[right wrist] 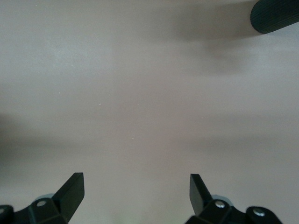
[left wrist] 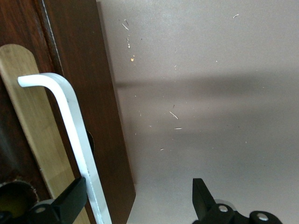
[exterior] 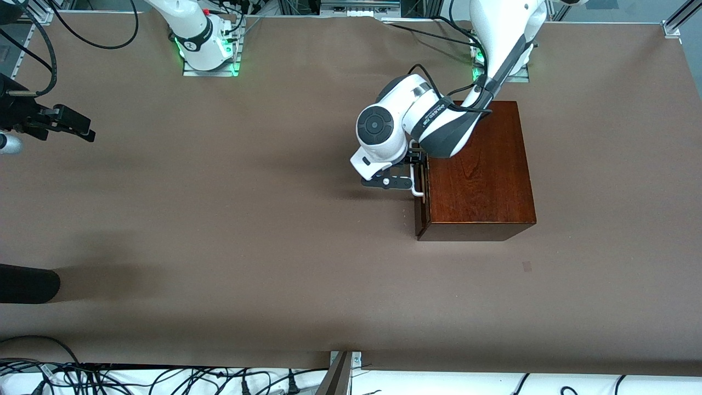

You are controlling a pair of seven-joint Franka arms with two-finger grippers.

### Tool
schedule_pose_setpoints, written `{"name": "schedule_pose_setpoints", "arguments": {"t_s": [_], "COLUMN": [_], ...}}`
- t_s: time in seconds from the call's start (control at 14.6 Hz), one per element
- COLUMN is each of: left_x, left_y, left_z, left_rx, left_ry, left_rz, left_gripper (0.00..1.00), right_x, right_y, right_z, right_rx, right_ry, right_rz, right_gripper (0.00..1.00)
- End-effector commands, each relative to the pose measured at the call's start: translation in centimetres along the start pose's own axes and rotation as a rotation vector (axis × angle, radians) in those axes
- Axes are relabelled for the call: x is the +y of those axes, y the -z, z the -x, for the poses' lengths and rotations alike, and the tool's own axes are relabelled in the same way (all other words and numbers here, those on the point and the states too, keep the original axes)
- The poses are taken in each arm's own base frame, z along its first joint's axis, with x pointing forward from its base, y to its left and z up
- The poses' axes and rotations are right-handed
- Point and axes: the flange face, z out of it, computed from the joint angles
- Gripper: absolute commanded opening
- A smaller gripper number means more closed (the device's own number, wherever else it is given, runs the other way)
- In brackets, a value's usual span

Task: Open drawer, take yellow block, close drawer
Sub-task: 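Move the left gripper to the white drawer handle, then close the left gripper on the white drawer handle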

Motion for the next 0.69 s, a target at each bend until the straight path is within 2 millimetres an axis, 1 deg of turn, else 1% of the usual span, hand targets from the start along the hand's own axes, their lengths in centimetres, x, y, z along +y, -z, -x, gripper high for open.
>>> {"name": "schedule_pose_setpoints", "arguments": {"t_s": [0.0,0.14,0.34,0.62], "left_x": [-0.3,-0.6,-1.5,-1.3], "left_y": [-0.1,0.0,0.5,0.2], "left_z": [-0.1,-0.3,-0.9,-0.8], "left_rx": [0.009,0.01,0.017,0.013], "left_ry": [0.014,0.016,0.027,0.032], "left_rz": [-0.031,-0.031,-0.027,-0.031], "left_gripper": [1.0,1.0,1.0,1.0], "right_x": [0.2,0.2,0.2,0.2], "right_y": [0.6,0.6,0.6,0.6], "right_z": [0.1,0.1,0.1,0.1], "right_rx": [0.008,0.009,0.008,0.009], "right_ry": [-0.011,-0.01,-0.01,-0.011], "right_rz": [-0.007,-0.005,-0.005,-0.005], "right_gripper": [1.0,1.0,1.0,1.0]}}
